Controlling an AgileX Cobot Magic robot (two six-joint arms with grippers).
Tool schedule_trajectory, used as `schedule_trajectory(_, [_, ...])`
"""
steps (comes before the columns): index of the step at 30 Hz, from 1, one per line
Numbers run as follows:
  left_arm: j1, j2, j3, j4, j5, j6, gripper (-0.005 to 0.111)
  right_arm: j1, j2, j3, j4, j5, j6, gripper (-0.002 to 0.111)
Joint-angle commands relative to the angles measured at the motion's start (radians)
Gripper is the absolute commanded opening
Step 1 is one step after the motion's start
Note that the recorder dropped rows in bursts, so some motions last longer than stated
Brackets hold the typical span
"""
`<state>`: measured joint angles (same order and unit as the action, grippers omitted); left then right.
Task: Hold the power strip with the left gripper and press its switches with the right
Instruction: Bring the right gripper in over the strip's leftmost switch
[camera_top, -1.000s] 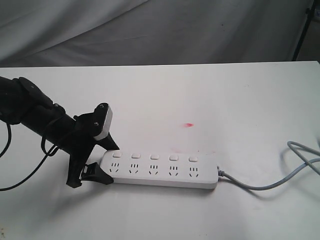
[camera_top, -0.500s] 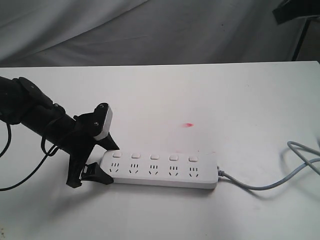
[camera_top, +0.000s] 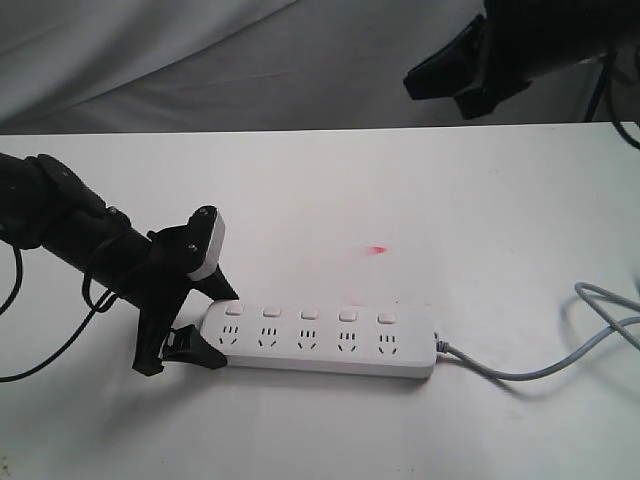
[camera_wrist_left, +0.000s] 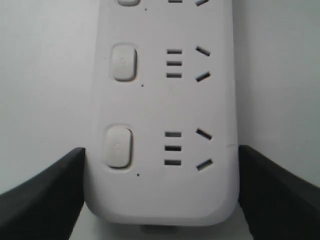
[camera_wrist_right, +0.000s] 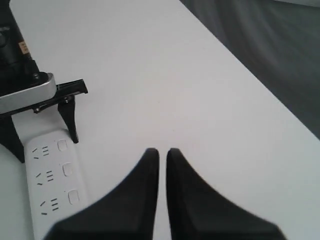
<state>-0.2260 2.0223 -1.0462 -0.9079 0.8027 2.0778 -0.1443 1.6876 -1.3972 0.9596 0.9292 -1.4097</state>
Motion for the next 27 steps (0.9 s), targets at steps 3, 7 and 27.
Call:
schedule_trajectory(3, [-0.005,0.003,-0.004,0.003,0.006,-0.003,0.006,0.071,0.091,-0.007,0.026,0.017,-0.144,0.053])
schedule_trajectory(7, [-0.005,0.003,-0.004,0.003,0.006,-0.003,0.006,0.136,0.138,-0.007,0.021,-0.003,-0.22,0.074])
schedule_trajectory(27, [-0.005,0.003,-0.004,0.003,0.006,-0.001,0.006,0.274,0.216,-0.007,0.03,-0.136,-0.224,0.076])
